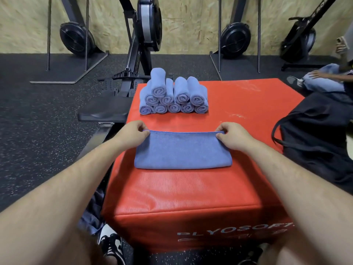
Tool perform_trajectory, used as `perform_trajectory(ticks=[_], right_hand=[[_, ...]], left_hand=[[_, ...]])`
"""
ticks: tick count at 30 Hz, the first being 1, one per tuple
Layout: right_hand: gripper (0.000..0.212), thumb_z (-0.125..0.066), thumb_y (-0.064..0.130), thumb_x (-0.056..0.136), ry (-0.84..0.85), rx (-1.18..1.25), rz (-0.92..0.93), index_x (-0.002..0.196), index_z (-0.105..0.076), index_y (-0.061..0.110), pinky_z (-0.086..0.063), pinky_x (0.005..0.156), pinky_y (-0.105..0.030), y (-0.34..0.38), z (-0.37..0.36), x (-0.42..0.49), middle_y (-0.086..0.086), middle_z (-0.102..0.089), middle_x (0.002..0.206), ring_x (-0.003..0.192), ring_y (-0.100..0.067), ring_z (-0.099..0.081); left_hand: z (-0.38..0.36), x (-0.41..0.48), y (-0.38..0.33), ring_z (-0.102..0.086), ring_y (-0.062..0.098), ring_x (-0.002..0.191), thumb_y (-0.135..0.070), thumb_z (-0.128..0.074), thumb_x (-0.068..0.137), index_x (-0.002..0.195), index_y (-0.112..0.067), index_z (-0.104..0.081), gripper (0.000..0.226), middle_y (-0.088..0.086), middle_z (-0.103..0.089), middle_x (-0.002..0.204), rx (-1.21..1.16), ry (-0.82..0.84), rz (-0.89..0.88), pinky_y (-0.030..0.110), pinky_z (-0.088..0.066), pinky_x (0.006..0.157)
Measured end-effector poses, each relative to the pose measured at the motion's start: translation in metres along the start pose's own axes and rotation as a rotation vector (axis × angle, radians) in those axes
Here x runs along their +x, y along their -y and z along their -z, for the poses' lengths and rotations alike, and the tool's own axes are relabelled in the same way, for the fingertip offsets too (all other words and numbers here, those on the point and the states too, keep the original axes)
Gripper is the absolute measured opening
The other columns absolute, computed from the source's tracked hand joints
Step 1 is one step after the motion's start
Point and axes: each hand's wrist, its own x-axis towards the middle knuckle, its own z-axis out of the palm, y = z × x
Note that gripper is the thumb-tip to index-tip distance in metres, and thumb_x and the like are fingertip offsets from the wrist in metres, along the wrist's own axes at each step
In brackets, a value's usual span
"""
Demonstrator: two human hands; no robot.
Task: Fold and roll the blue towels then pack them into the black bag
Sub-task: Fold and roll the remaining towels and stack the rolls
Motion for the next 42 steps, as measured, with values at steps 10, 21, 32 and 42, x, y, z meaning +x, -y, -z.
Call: perform_trajectory(ticks=[10,21,32,42], right_hand=[[0.032,-0.056,0.018,0.092,-0.139,-0.155,-0.069,0.124,-0.053,0.015,-0.044,0.079,-0.038,0.004,-0.023,0.016,-0.013,-0.06,0.111,0.104,-0.036,-0.059],[0.051,-0.036,0.025,0.101,0.023,-0.308,0.22,0.151,-0.036,0.013,-0.021,0.121,-0.041,0.085,-0.094,-0.029,-0.007,-0.032,0.16,0.15,-0.026,-0.022],[0.063,-0.02,0.049,0.104,0.091,-0.345,0.028,0.159,-0.013,0.022,0.001,0.125,-0.042,0.014,-0.065,-0.034,0.001,-0.001,0.167,0.154,-0.015,0.003],[0.052,-0.034,0.039,0.102,-0.102,-0.463,0.138,0.146,-0.043,0.014,-0.023,0.117,-0.046,0.038,-0.056,-0.041,-0.01,-0.038,0.153,0.143,-0.032,-0.029]], left_hand=[[-0.033,0.016,0.013,-0.057,0.033,0.096,-0.018,-0.064,0.092,0.098,-0.01,-0.06,0.011,0.009,-0.059,0.097,0.143,-0.151,-0.018,0.034,-0.038,0.074],[-0.096,-0.025,-0.044,-0.02,0.023,0.151,-0.037,-0.03,0.105,0.154,-0.02,-0.033,0.052,0.001,-0.027,0.163,0.298,0.148,-0.311,0.047,-0.017,0.122],[-0.06,-0.022,0.017,-0.001,0.012,0.153,-0.055,-0.025,0.103,0.158,-0.03,-0.019,0.061,-0.008,-0.007,0.166,0.349,0.137,-0.136,0.042,-0.002,0.125],[-0.05,-0.013,0.007,-0.012,0.015,0.152,-0.051,-0.035,0.102,0.152,-0.033,-0.034,0.053,-0.006,-0.019,0.165,0.42,0.15,-0.301,0.043,-0.003,0.123]])
